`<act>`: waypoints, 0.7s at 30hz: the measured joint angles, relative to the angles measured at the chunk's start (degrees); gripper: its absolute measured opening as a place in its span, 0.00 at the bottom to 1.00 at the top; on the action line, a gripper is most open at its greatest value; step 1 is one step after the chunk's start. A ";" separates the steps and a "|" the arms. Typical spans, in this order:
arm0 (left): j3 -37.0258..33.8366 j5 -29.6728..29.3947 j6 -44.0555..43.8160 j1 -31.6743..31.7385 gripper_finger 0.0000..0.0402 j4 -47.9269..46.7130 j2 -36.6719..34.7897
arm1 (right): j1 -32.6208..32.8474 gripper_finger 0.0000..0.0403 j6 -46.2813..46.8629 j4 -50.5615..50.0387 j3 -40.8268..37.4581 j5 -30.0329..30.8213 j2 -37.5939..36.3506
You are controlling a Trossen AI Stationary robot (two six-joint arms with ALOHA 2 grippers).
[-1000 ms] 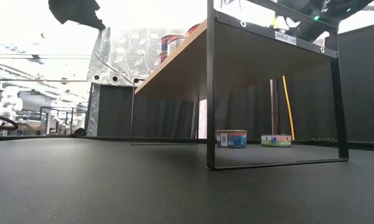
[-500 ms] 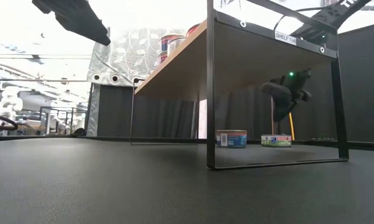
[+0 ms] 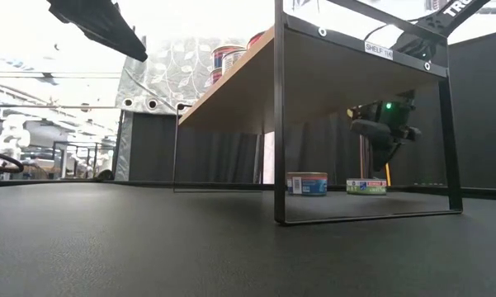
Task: Stack canned seafood by type on shelf
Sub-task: Stack the green tuna can on top of the green tuna cans on the shelf
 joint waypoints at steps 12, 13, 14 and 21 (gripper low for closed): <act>0.02 -0.27 -0.01 0.04 0.63 0.02 0.00 | -1.77 0.00 -0.76 0.55 0.04 2.82 4.48; 0.02 -0.27 0.00 0.04 0.63 0.01 0.00 | -1.77 0.00 -0.79 0.57 0.11 2.90 4.70; 0.02 -0.27 -0.01 0.04 0.63 0.01 0.00 | -1.75 0.00 -0.84 0.57 0.17 2.94 4.92; 0.02 -0.51 -0.02 0.04 0.63 0.02 0.00 | -1.72 0.00 -0.90 0.25 0.24 3.08 5.44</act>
